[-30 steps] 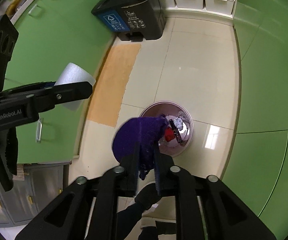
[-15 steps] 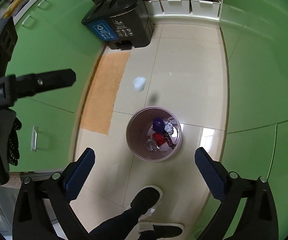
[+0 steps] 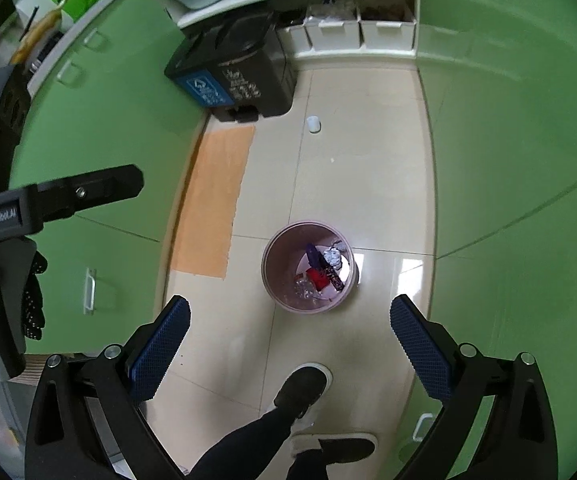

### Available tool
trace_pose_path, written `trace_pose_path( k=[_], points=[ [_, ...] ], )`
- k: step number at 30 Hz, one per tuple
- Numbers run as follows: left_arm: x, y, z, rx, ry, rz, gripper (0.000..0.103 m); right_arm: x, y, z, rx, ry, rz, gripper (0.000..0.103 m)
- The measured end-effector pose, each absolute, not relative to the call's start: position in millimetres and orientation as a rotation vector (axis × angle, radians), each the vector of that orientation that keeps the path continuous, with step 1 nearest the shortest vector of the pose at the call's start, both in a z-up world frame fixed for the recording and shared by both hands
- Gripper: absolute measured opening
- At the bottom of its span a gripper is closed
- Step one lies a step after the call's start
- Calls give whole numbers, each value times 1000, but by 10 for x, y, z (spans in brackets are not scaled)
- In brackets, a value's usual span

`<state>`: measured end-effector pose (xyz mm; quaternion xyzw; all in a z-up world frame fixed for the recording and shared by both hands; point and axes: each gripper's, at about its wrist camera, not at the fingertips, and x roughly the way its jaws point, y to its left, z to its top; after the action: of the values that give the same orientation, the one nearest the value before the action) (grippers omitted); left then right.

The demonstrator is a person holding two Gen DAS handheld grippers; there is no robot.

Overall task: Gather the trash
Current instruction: 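Swing both tools back toward the counter, then grasp the crumpled plastic bag with the right tool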

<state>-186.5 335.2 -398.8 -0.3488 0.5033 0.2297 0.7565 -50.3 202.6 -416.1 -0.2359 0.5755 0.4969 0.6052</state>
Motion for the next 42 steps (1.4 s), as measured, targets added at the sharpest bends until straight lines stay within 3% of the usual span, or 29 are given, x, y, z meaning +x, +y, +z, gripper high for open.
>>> trace_pose_path(
  k=[11,20,42],
  points=[
    [-1695,2618,-2305,-540,1041,388,100,-360,1161,-2384,-382,1170,1055,97],
    [-1179,1954,-1461,-395,983,194,100,-92,171,-1500,-230,1047,871,97],
    [517,-53,-972,-134,953,-231,100,1031,-2177,-910,-26,926,411,97]
  ],
)
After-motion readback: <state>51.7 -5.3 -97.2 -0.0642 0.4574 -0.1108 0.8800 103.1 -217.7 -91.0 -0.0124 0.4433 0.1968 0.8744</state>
